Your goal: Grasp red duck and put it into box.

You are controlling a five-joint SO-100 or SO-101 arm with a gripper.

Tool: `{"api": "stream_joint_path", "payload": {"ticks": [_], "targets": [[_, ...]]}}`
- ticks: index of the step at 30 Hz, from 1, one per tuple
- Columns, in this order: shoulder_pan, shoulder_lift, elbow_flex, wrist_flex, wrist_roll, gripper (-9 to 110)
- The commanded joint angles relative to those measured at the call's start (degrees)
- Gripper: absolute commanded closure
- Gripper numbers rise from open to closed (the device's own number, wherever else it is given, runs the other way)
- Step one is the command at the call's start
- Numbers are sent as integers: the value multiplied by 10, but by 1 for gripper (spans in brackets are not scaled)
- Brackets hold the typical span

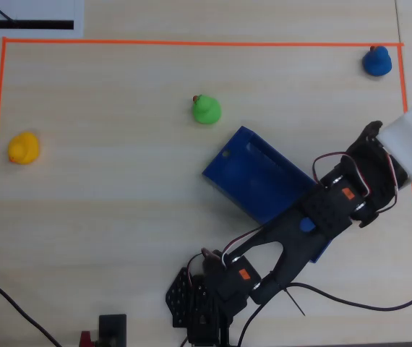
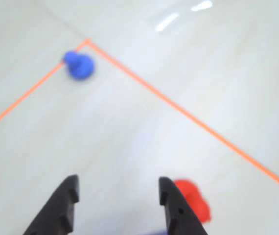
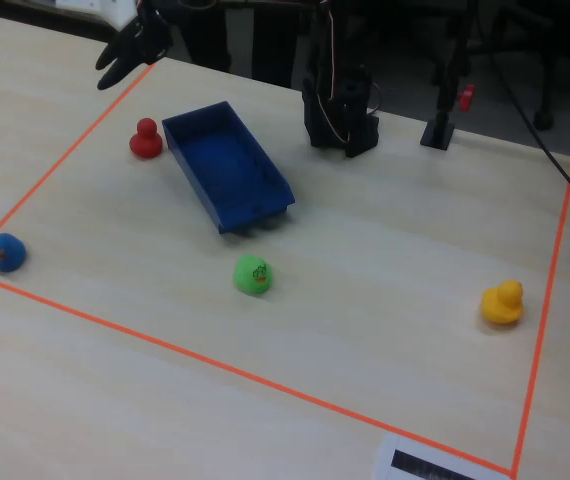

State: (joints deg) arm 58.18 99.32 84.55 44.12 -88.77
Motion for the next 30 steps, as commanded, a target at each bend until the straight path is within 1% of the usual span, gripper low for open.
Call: {"api": "stream_joint_path", "payload": {"ticks": [1,5,9,12,21,30], "targets": [[37,-53,-39,-60,4,80],[68,-102,-33,-103,3,80],[97,-116,16,-178,4,79],[114,-116,36,-185,4,79],[149,-99,76,-73,-36,75],[157,-92,74,43,-69,73]]}}
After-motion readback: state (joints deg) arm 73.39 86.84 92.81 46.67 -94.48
